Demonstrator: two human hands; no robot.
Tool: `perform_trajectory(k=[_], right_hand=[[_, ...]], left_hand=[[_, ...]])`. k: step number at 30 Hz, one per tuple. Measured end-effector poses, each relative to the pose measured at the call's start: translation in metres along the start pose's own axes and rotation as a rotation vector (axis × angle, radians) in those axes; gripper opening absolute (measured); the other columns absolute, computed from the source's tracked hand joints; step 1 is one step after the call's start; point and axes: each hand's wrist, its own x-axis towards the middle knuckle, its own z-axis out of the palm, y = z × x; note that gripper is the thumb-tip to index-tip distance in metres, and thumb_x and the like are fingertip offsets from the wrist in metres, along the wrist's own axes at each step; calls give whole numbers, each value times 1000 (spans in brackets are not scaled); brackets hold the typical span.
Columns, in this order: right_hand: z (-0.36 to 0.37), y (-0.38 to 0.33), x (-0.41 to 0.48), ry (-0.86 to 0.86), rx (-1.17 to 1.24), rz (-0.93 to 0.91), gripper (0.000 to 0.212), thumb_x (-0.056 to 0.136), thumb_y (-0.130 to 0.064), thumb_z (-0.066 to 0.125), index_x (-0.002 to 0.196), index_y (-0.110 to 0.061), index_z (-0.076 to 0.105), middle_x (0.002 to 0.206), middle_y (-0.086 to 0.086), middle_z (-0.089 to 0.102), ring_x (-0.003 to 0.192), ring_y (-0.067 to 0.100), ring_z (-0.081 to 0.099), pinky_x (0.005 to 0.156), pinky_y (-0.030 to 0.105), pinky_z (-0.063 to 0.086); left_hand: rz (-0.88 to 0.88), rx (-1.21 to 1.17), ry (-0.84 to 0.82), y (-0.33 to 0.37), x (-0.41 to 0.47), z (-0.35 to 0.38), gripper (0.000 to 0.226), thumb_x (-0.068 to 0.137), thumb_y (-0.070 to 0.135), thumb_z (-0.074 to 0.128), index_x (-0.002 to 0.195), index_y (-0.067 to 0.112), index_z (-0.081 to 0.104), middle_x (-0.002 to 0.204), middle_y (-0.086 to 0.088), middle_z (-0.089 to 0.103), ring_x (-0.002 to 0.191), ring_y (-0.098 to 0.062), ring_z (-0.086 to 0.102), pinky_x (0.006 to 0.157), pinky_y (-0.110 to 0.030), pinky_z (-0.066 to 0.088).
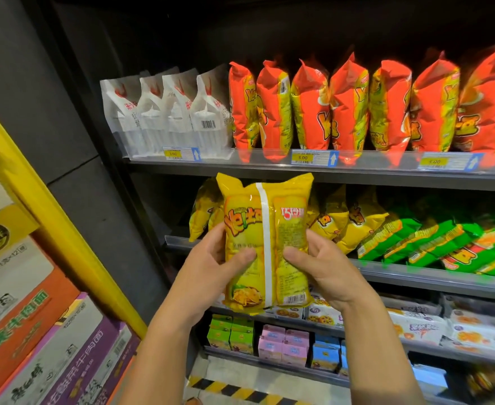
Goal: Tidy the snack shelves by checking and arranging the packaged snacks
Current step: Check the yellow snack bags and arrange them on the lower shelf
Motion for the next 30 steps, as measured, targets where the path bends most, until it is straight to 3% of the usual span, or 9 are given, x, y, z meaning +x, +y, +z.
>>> perform_trajectory(k=[4,7,11,16,19,21,23,28,30], right_hand=[[12,-6,-1,51,29,66,55,83,-45,75,125,-10,69,119,12,78,107,28,76,92,41,63],[17,-11,1,87,-34,128,52,88,-53,68,122,-14,74,115,7,80,108,27,76,105,51,56],[26,-10,4,106,107,172,58,86,-59,78,130,-21,72,125,10,76,117,33,72,112,59,48],[35,-16,-1,69,336,204,32,95,-36,64,123,-21,72,117,11,79,100,29,79,88,48,64],[30,-12,0,90,329,161,39,95,-31,67,131,-18,68,120,13,78,107,32,77,93,50,62],[26,-7,4,129,265,117,42,95,-28,69,135,-20,64,120,10,78,109,31,76,97,51,60],[29,-4,7,165,171,63,42,96,-28,72,136,-24,62,121,5,78,111,28,76,100,53,58],[45,3,17,215,-96,-50,73,81,-62,77,144,-41,48,130,-12,71,121,12,69,106,51,54],[49,4,18,143,-124,-35,70,86,-64,73,148,-46,44,134,-18,68,125,6,65,106,43,55]], left_hand=[[-120,-53,100,1,3,7,44,86,47,68,126,28,66,117,9,79,111,-17,76,98,-46,59],[-162,-60,155,0,5,9,45,88,52,66,123,24,69,110,4,81,103,-19,78,98,-50,60],[-175,-130,214,-4,8,8,70,79,55,72,137,23,51,111,4,81,100,-19,79,93,-47,62],[-156,-113,187,-10,11,6,98,70,75,80,152,34,47,135,5,72,120,-19,72,104,-53,56],[-101,75,249,-12,14,3,84,71,77,78,142,40,54,136,12,64,118,-7,68,90,-37,61],[-23,248,381,-10,15,2,59,84,56,79,135,42,53,131,12,57,111,-3,61,81,-23,54],[72,287,421,-7,15,7,43,93,38,76,129,46,54,128,14,58,106,0,61,80,-20,51],[29,279,150,-1,15,29,33,99,50,63,125,65,48,131,32,51,112,25,52,94,-14,48],[-5,253,120,1,15,30,33,97,57,62,123,74,49,133,28,57,118,15,58,98,-21,53]])
